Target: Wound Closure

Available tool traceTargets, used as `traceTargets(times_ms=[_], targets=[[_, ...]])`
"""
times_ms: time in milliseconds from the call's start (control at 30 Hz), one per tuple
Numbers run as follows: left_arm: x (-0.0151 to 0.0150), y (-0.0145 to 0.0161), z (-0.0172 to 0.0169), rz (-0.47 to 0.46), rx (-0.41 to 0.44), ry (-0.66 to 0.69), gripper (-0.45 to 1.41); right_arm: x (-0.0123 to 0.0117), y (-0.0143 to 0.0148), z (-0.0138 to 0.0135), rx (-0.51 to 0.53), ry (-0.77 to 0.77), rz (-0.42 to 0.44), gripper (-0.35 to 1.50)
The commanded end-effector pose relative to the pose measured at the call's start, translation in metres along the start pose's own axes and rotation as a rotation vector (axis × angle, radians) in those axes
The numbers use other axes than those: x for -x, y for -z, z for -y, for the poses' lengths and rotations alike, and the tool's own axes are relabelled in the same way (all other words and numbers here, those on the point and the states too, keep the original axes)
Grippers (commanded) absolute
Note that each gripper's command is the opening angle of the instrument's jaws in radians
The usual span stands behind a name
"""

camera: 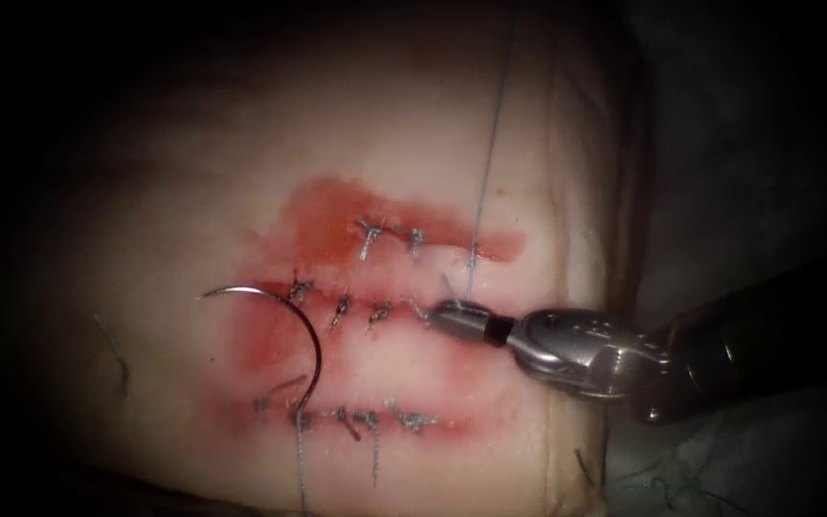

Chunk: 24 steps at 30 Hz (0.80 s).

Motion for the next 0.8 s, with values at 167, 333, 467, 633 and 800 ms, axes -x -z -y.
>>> traceTargets(times_ms=[167,333,467,633,800], targets=[[0.0008,-0.0008,-0.0008,0.002,0.007,-0.002,-0.45,-0.0006,-0.0008,-0.0005,0.015,0.007,-0.009,-0.35],[0.0009,-0.0005,-0.0004,0.009,-0.021,0.036,-0.45,-0.0007,-0.0010,-0.0004,0.023,-0.017,-0.012,0.05],[0.0011,0.0010,0.0016,0.040,-0.087,0.094,-0.45,-0.0005,0.0007,0.0002,0.076,0.040,0.013,1.38],[0.0022,0.0060,0.0056,0.127,-0.156,0.233,-0.45,0.0020,0.0048,0.0020,0.093,0.025,0.033,1.43],[0.0053,0.0132,0.0107,0.226,-0.253,0.356,-0.45,0.0077,0.0088,0.0048,0.017,-0.038,0.118,1.35]])
